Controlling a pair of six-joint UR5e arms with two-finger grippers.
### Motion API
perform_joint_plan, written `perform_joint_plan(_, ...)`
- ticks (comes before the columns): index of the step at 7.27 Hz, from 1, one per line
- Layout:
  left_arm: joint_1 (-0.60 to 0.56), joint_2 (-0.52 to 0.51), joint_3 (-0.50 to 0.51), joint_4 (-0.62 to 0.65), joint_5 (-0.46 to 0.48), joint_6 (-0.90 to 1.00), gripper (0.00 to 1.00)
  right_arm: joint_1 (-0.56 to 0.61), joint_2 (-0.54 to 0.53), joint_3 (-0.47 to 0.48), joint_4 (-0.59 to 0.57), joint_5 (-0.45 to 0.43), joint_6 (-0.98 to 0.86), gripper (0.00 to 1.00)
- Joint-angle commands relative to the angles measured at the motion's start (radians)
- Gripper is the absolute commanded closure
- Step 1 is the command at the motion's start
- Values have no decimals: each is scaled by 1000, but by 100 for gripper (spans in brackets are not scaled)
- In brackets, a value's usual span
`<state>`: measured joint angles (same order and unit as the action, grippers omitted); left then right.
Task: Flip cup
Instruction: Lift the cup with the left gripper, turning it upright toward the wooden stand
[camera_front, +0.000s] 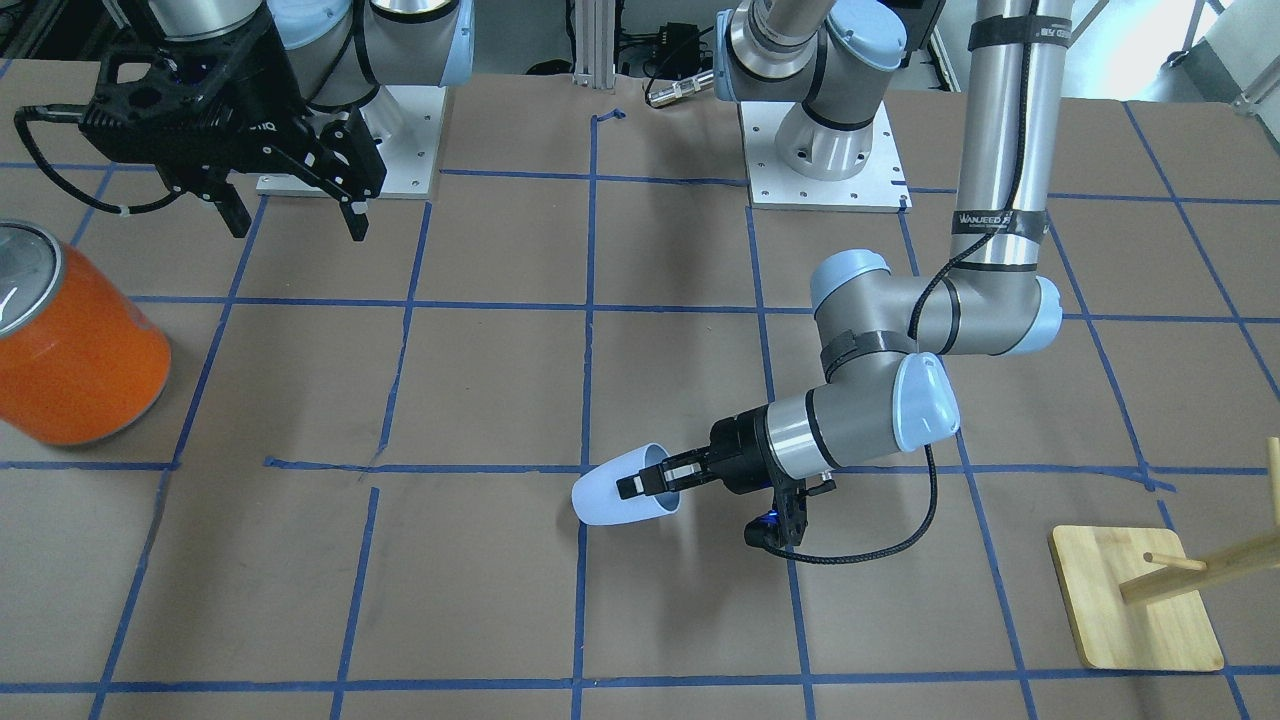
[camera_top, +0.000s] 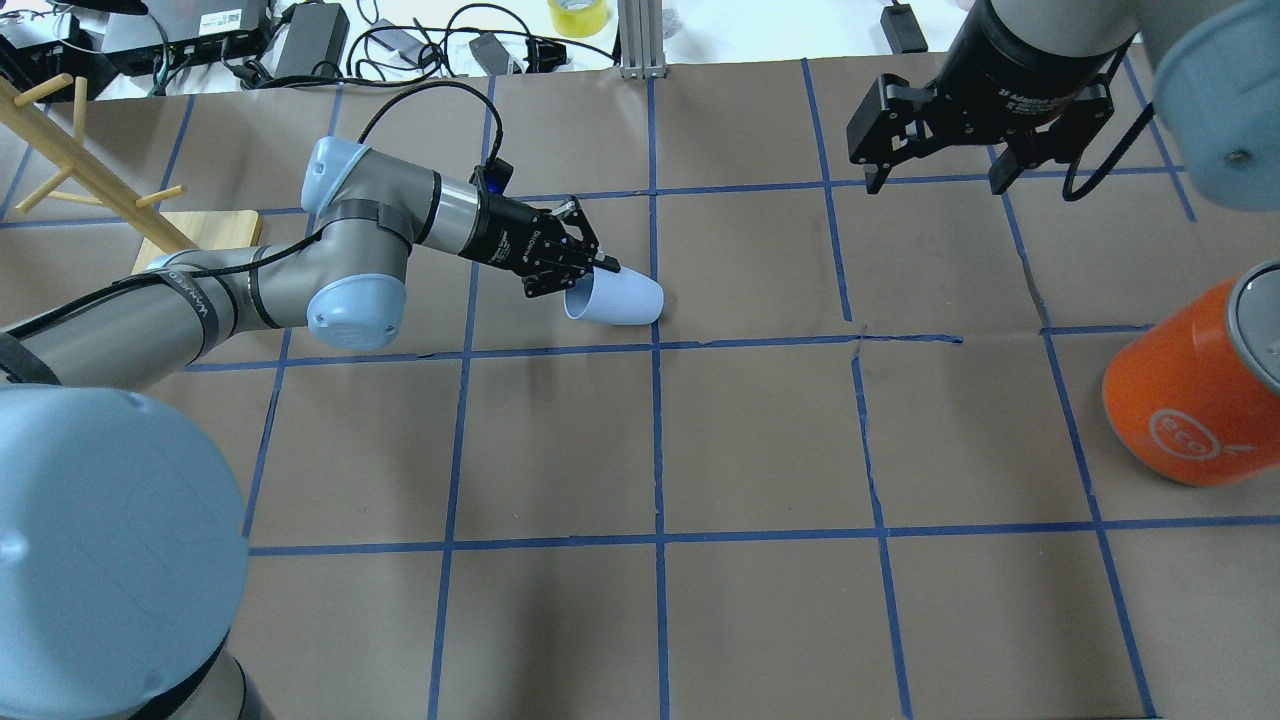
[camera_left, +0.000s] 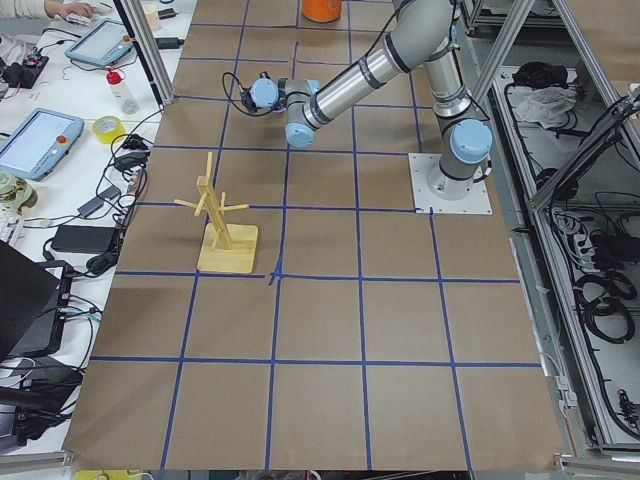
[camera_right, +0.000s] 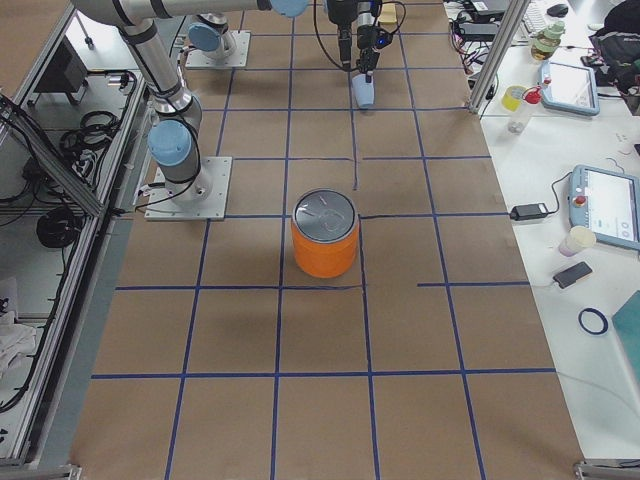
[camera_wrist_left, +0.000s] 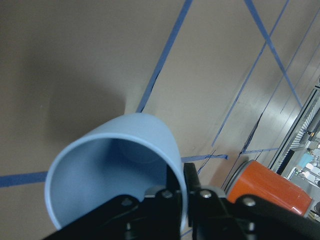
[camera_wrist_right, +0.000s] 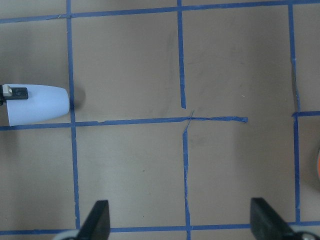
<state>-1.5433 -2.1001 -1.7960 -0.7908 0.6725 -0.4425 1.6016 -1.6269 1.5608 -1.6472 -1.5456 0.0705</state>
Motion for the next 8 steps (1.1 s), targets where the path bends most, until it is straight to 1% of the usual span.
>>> perform_joint_plan(1,-1,18,29,4,4,-13,100,0,1,1,0,1,0,0)
perform_joint_plan(2,-4,41,81,-1,16,-112,100,0,2,1,0,1,-1,0)
perform_joint_plan(3,-4,52,114,-5,45,-128,100,0,4,1,-9,1,-3,0)
perform_joint_plan(5,-4,75,121,-10,177,-69,100,0,6,1,-26,2,-3,0)
perform_joint_plan(6,-4,90,122,-16,285,-6,100,0,6,1,-26,1,-2,0)
perform_joint_plan(7,2,106,127,-51,332,64,100,0,6,1,-23,2,0,0)
perform_joint_plan(8,6,115,135,-86,455,187,100,0,6,1,-23,2,-1,0)
